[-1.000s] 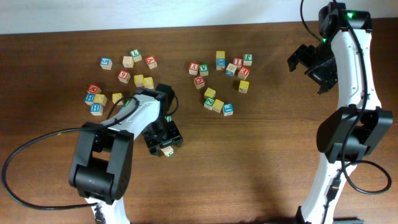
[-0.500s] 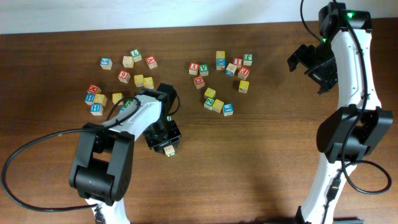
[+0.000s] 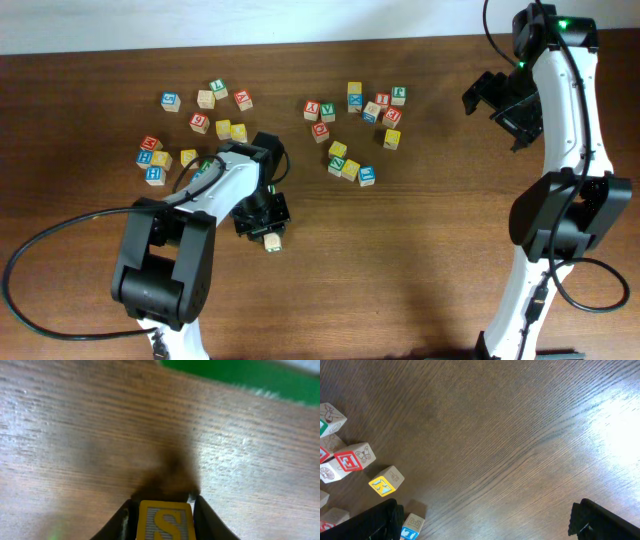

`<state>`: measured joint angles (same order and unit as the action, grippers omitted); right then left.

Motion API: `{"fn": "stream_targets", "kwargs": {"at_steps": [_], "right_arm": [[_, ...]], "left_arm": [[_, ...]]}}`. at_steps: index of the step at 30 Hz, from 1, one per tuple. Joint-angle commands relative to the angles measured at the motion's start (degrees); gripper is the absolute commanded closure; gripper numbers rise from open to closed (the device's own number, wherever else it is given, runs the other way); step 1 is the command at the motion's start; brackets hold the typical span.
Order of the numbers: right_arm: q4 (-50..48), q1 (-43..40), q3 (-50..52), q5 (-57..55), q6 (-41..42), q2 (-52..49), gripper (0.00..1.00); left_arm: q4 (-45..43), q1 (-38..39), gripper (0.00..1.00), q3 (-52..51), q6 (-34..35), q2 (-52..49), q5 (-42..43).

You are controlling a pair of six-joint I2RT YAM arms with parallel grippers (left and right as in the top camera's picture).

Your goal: Spell out RSS

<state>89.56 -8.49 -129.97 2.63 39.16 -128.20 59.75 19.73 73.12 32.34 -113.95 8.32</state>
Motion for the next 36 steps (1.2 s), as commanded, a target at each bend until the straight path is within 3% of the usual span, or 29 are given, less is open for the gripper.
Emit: {"fn": "stream_targets", "kwargs": {"at_steps": [1, 3, 6, 9, 16, 20, 32, 36], "right_arm": [[0.0, -0.2, -0.8, -0.3, 0.1, 1.4, 0.02], [0.0, -0.2, -0.8, -0.3, 0.1, 1.4, 0.02], [0.0, -0.2, -0.8, -0.3, 0.1, 1.4, 0.02], [0.0, -0.2, -0.8, -0.3, 0.1, 1.4, 0.02], [0.0, -0.2, -0.8, -0.3, 0.1, 1.4, 0.02], [0.0, -0.2, -0.8, -0.3, 0.1, 1.4, 0.02], [0.0, -0.2, -0.8, -0.3, 0.1, 1.4, 0.02], [0.0, -0.2, -0.8, -0.3, 0.1, 1.4, 0.02]], "left_arm": [[1.7, 0.2, 0.54, 1.4, -2.1, 0.9, -0.2], [2.9, 0.2, 0.45, 1.4, -2.8, 0.9, -0.2], [3.3, 0.2, 0.44, 1.4, -4.0, 0.9, -0.2], [4.1, 0.5, 0.48, 1.4, -4.0, 0.9, 0.0], [2.4, 1.9, 0.69, 1.4, -4.0, 0.8, 0.2], [2.0, 1.9, 0.75, 1.5, -5.1, 0.9, 0.2], [4.7, 2.7, 0.77, 14.1, -8.3, 0.9, 1.3], [-4.3, 5.5, 0.77, 16.2, -12.3, 0.8, 1.3]]}}
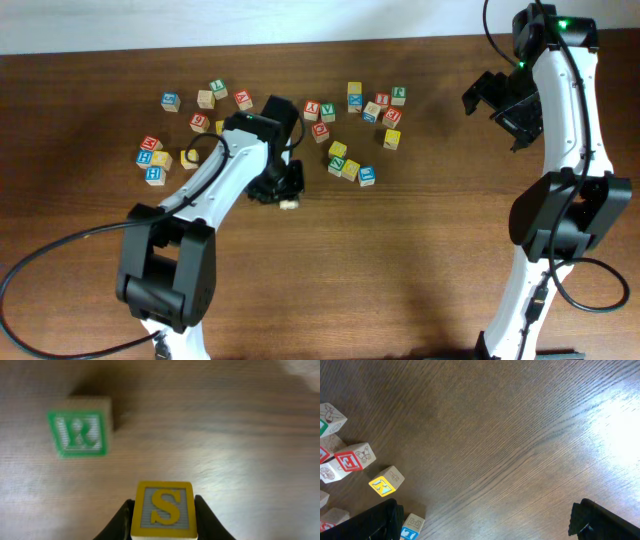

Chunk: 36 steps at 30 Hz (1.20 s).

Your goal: Spell out RSS

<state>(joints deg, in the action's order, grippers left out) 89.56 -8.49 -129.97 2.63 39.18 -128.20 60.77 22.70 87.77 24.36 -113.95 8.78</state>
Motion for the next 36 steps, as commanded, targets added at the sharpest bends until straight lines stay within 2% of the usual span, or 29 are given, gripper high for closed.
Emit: {"fn": "stream_targets", "kwargs": {"at_steps": [1, 3, 5, 8, 12, 22, 26, 29, 36], "right_arm": [[0.0, -0.2, -0.8, -0.3, 0.1, 1.4, 0.02], [0.0, -0.2, -0.8, -0.3, 0.1, 1.4, 0.02], [0.0, -0.2, -0.8, -0.3, 0.1, 1.4, 0.02], [0.0, -0.2, -0.8, -0.3, 0.1, 1.4, 0.02], [0.0, -0.2, -0.8, -0.3, 0.1, 1.4, 0.02], [0.0, -0.2, -0.8, -0.3, 0.1, 1.4, 0.02], [0.0, -0.2, -0.8, -0.3, 0.1, 1.4, 0.01], [0.0, -0.2, -0.8, -0.3, 0.1, 1.4, 0.02], [0.0, -0.2, -0.8, -0.3, 0.1, 1.4, 0.02]], "left_arm": [[-8.2, 3.6, 0.77, 1.4, -5.3, 0.8, 0.8], [-12.4, 5.5, 0.77, 1.1, -6.1, 0.8, -0.5], [-16.3, 8.0, 0.77, 1.1, -6.1, 0.8, -6.1], [-18.5, 10.3, 0.78, 1.1, -5.7, 0.7, -15.3], [-19.6, 10.1, 0.78, 1.1, -1.8, 0.2, -22.8], [-32.2, 4.7, 0.81, 1.1, -1.4, -5.0, -25.4], [-37.8, 2.8, 0.77, 1.1, -1.5, -9.0, -30.9], [-41.1, 1.4, 0.77, 1.1, -1.5, -10.9, -31.1], [-39.9, 0.4, 0.75, 1.1, -1.5, -14.0, -30.4]]}}
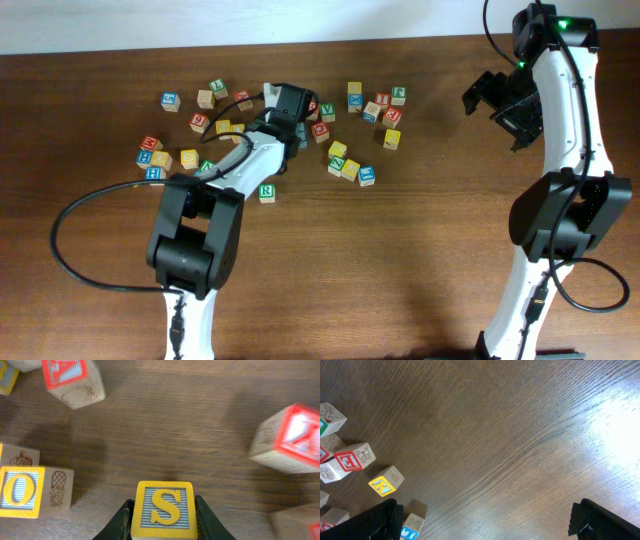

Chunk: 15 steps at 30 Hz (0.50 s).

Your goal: Spell out RSS

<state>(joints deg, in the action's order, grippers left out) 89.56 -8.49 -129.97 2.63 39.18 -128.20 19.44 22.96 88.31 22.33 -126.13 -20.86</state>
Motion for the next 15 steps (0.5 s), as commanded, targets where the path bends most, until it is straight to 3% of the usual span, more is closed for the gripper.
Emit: {"fn": "stream_targets", "kwargs": {"at_steps": [1, 4, 13, 15], "right_arm": [[0.0, -0.2, -0.8, -0.3, 0.1, 1.4, 0.02], [0.0, -0.2, -0.8, -0.3, 0.1, 1.4, 0.01], [0.0, -0.2, -0.8, -0.3, 0.1, 1.4, 0.02], [0.0, -0.2, -0.8, -0.3, 0.1, 1.4, 0.02]], "left_arm": [[2.2, 0.3, 0.72, 0.5, 0.6, -1.8, -0.7], [3.3, 0.6, 0.62, 0.5, 0.5, -1.8, 2.8], [5.8, 0.5, 0.57, 0.7, 0.5, 3.1, 6.7], [5.7, 0.5, 0.46, 0.7, 0.5, 6.7, 6.7]]}}
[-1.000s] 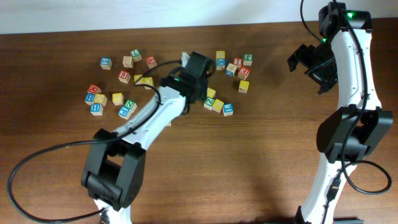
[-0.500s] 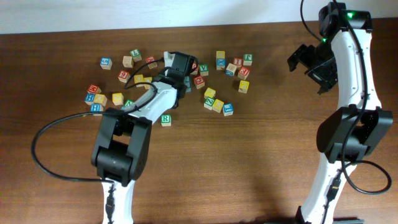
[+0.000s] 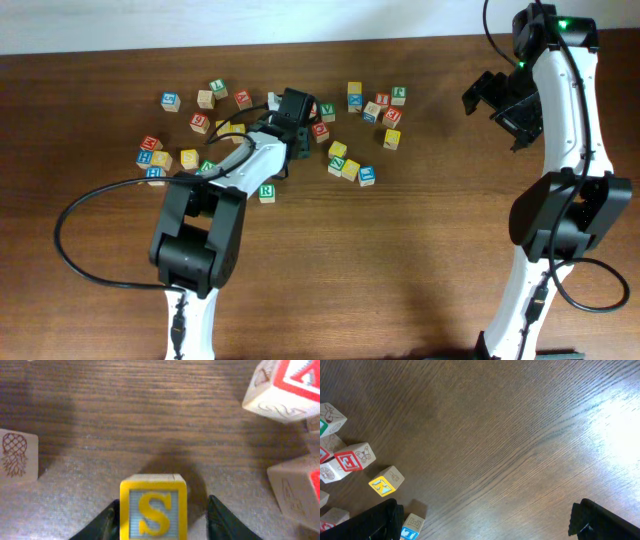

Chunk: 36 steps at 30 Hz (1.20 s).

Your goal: Spell out RSS

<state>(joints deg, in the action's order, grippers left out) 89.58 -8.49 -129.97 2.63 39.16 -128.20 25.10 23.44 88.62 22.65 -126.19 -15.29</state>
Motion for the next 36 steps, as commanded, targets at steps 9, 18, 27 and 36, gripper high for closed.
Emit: {"fn": "stream_targets", "kwargs": {"at_steps": [9, 18, 27, 36], "right_arm": [[0.0, -0.2, -0.8, -0.3, 0.1, 1.4, 0.02], [0.0, -0.2, -0.8, -0.3, 0.1, 1.4, 0.02], [0.0, -0.2, -0.8, -0.3, 0.1, 1.4, 0.02], [0.0, -0.2, -0.8, -0.3, 0.1, 1.4, 0.02]], "left_arm": [[-0.1, -2.8, 0.41, 0.4, -0.5, 9.7, 3.0], [-0.2, -3.0, 0.49, 0.4, -0.5, 2.5, 3.9], [-1.9, -2.3, 0.51, 0.4, -0.5, 1.0, 3.9], [-1.9, -2.3, 0.68, 0.4, -0.4, 0.0, 3.9]]}}
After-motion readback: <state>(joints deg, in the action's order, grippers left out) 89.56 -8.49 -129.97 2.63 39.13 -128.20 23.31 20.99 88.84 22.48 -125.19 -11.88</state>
